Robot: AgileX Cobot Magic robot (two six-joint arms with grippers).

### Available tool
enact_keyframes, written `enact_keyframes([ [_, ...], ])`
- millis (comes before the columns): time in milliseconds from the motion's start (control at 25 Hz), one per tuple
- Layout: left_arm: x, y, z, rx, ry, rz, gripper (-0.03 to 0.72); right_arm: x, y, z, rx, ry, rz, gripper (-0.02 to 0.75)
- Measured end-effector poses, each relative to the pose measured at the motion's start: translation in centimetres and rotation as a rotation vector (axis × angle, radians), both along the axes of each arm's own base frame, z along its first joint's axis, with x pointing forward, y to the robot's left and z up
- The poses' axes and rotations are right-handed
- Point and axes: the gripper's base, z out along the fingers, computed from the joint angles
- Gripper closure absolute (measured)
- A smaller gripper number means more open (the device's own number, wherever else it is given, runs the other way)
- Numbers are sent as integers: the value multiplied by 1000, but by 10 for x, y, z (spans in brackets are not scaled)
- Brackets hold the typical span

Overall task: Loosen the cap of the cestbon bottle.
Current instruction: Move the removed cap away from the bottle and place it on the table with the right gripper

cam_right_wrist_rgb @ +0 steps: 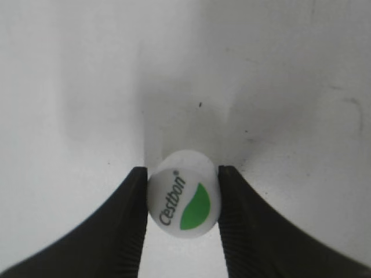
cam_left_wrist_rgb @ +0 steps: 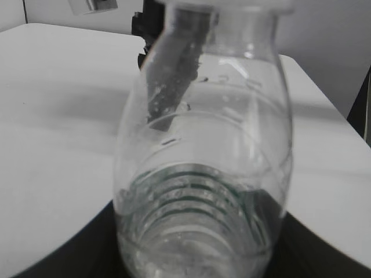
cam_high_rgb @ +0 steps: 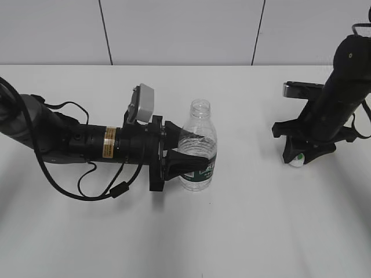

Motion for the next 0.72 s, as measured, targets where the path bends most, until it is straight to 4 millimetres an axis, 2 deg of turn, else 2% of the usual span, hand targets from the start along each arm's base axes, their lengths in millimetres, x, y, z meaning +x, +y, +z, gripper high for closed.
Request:
enact_keyframes([
  [200, 0, 0, 0, 0, 0, 0, 316, 0, 0, -2, -1, 10, 1, 435],
  [280, 0, 0, 0, 0, 0, 0, 316, 0, 0, -2, -1, 10, 1, 378],
  [400, 0, 0, 0, 0, 0, 0, 316, 0, 0, -2, -1, 10, 0, 230],
  [480, 0, 0, 0, 0, 0, 0, 316, 0, 0, -2, -1, 9, 0, 179],
  [720, 0, 0, 0, 0, 0, 0, 316, 10, 2, 13, 10, -32, 3, 181],
])
